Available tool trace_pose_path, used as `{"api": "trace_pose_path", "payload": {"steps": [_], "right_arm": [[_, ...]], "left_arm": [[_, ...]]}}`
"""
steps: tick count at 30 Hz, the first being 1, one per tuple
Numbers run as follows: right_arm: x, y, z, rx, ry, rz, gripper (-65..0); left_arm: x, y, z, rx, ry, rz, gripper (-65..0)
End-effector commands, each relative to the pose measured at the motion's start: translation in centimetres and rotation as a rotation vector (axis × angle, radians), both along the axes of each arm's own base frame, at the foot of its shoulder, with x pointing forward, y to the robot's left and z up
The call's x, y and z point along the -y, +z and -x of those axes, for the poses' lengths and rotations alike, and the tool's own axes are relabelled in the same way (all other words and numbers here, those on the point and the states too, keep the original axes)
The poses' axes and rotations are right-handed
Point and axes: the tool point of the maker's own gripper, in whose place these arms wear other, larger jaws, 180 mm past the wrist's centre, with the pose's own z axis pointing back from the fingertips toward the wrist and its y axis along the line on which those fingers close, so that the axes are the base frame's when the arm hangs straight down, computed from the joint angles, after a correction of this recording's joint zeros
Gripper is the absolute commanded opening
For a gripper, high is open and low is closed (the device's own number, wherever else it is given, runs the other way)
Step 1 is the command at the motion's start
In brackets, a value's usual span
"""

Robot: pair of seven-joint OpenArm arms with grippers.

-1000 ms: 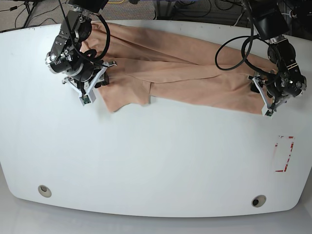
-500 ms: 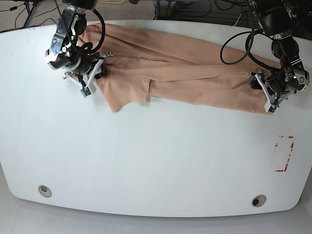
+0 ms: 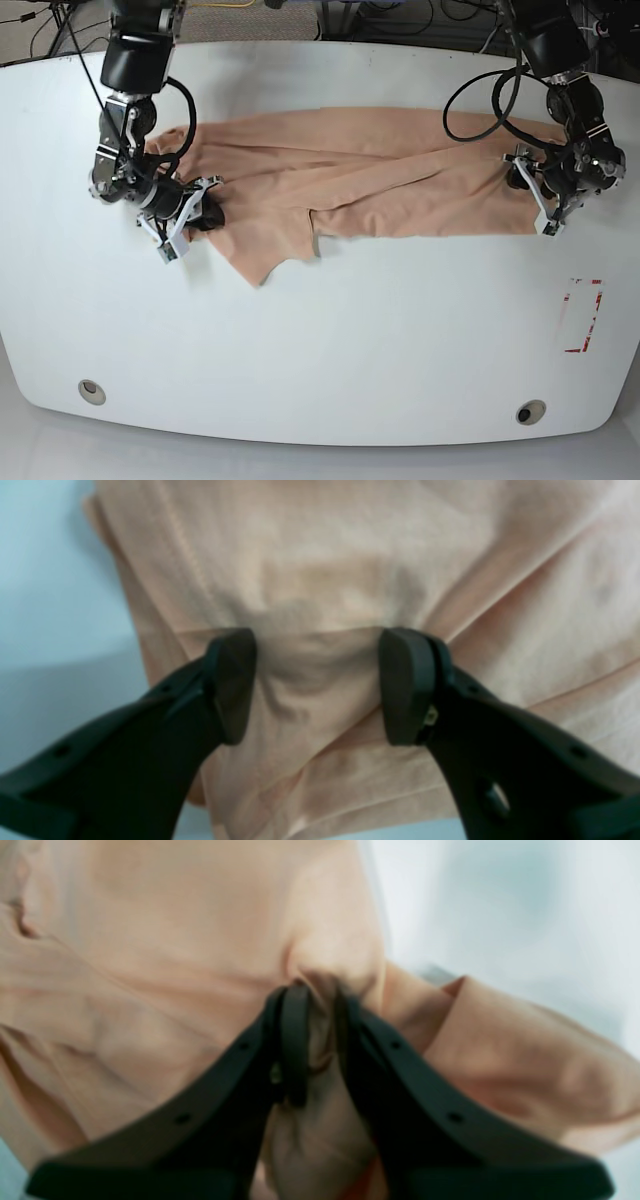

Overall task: Layout the t-shirt on the table in an organized manner, then fold the t-shirt properly
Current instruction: 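Lower the stretched shirt onto the table with both grippers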

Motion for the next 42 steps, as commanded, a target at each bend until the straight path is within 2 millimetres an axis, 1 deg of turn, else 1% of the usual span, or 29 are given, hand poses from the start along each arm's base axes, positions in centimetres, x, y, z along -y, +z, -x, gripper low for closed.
{"api": "trace_pose_path", "payload": {"steps": [1, 4, 8, 11, 14, 16, 18, 20, 22, 23, 26, 27, 28, 29, 30, 32, 33, 34, 37, 38, 40, 42], "right_arm": [[3.8, -1.3, -0.1, -0.099, -0.007, 0.156, -54.9], [5.1, -0.4, -1.9, -0.074, -0.018, 0.168, -54.9], [7.1, 0.8, -3.4, -0.039, -0.044, 0.183, -54.9], [8.0, 1.6, -4.1, -0.018, -0.052, 0.195, -54.9], [8.3, 2.2, -4.7, -0.003, -0.055, 0.199, -54.9], [8.3, 2.7, -5.1, 0.011, -0.06, 0.194, -54.9], [8.3, 2.8, -5.2, 0.015, -0.06, 0.193, -54.7], [8.2, 3.7, -5.9, 0.038, -0.057, 0.199, -53.7], [8.0, 4.4, -6.3, 0.047, -0.05, 0.211, -49.3], [8.0, 4.9, -6.5, 0.051, -0.048, 0.217, -45.2], [7.0, 5.8, -7.1, 0.069, -0.033, 0.221, -30.4], [6.5, 6.4, -7.6, 0.087, -0.03, 0.217, -23.9], [6.4, 6.8, -7.8, 0.098, -0.037, 0.212, -18.7], [6.4, 7.1, -7.9, 0.105, -0.042, 0.208, -16.2], [6.4, 7.4, -8.1, 0.116, -0.052, 0.203, -11.9], [6.0, 7.9, -8.8, 0.134, -0.062, 0.182, -9.4], [5.5, 8.4, -9.4, 0.149, -0.062, 0.172, -9.2], [5.1, 8.4, -9.6, 0.151, -0.062, 0.161, -9.5], [4.2, 8.2, -10.5, 0.153, -0.066, 0.119, -10.6], [4.0, 8.3, -11.1, 0.16, -0.072, 0.098, -10.9], [3.8, 7.8, -11.8, 0.157, -0.086, 0.057, -11.7], [3.6, 7.3, -12.3, 0.154, -0.1, 0.021, -11.7]], "left_arm": [[0.1, -0.2, 0.1, -0.027, -0.01, -0.012, -27.9], [0.3, -0.1, 0.0, -0.023, -0.011, -0.005, -27.9], [0.2, 0.6, -1.2, 0.004, -0.009, -0.008, -27.9], [0.2, 0.9, -1.6, 0.015, -0.009, -0.006, -27.9], [0.6, 1.0, -1.9, 0.018, -0.01, 0.003, -27.9], [1.5, 1.5, -2.8, 0.039, -0.013, 0.019, -27.9], [1.7, 1.9, -3.3, 0.04, -0.013, 0.021, -27.9], [1.8, 2.3, -3.7, 0.04, -0.014, 0.017, -27.9], [1.6, 3.0, -4.3, 0.048, -0.014, 0.009, -27.9], [1.5, 3.4, -4.7, 0.054, -0.012, 0.005, -27.9], [1.3, 4.7, -5.6, 0.077, -0.013, -0.012, -27.8], [1.3, 5.4, -5.9, 0.087, -0.013, -0.021, -27.8], [1.3, 5.9, -6.3, 0.097, -0.013, -0.028, -27.8], [1.3, 6.2, -6.5, 0.102, -0.013, -0.031, -27.8], [1.6, 6.8, -6.9, 0.112, -0.015, -0.029, -27.8], [1.8, 7.4, -7.3, 0.124, -0.016, -0.031, -27.8], [1.9, 8.0, -7.7, 0.135, -0.016, -0.035, -27.8], [1.8, 8.2, -7.8, 0.14, -0.015, -0.038, -27.8], [1.8, 8.7, -8.0, 0.153, -0.015, -0.044, -27.8], [1.9, 9.0, -8.2, 0.163, -0.017, -0.047, -27.8], [1.9, 9.8, -8.5, 0.184, -0.017, -0.054, -27.8], [1.9, 10.0, -8.5, 0.192, -0.017, -0.059, -27.8]]}}
